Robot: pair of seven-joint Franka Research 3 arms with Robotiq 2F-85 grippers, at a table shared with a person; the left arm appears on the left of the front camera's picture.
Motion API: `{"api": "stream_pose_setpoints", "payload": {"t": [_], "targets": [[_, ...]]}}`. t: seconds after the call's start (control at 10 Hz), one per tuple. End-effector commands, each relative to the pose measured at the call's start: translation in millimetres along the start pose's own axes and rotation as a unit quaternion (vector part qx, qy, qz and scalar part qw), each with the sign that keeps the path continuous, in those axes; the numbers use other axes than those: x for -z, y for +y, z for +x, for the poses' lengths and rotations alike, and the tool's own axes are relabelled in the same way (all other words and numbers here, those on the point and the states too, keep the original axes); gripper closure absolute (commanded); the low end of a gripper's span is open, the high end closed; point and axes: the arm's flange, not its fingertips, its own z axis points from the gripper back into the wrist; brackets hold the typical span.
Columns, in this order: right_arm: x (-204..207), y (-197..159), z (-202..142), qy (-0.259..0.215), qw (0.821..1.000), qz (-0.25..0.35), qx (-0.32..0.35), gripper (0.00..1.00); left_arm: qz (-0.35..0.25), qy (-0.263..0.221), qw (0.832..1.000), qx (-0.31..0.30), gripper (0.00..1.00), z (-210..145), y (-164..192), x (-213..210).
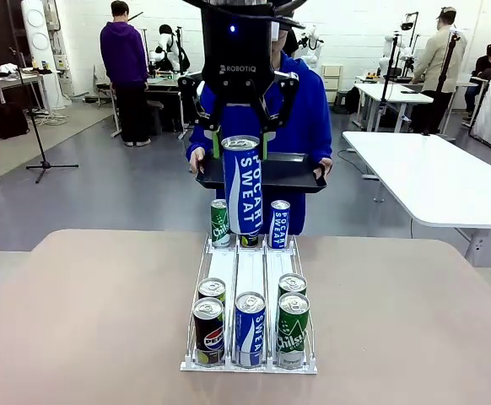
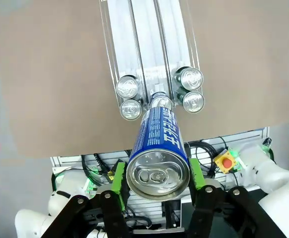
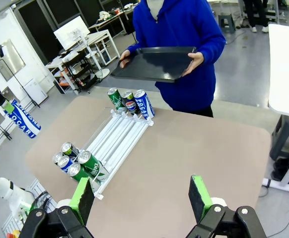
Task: Retrieve and hand over the desired beverage to the person.
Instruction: Pick up a can of the same type that the person held from the Automatic Can Dispenser, then place the picked can on the Handle tray extended by the person.
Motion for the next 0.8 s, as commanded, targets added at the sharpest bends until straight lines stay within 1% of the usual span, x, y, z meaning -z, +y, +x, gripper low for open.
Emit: {"api": "stream_pose_setpoints", "payload": {"t": [0.0,0.7], "targets": [[1.7,-0.2,-0.3,-0.001,1.0,0.007,-0.003,0.0,-0.005,-0.006,1.0,-0.002,1.0,-8.9,5.9,-10.0],[1.7,-0.2,-0.3,-0.001,1.0,0.007,-0.003,0.0,-0.005,-0.006,1.0,-0.002,1.0,-8.9,5.9,-10.0]]}}
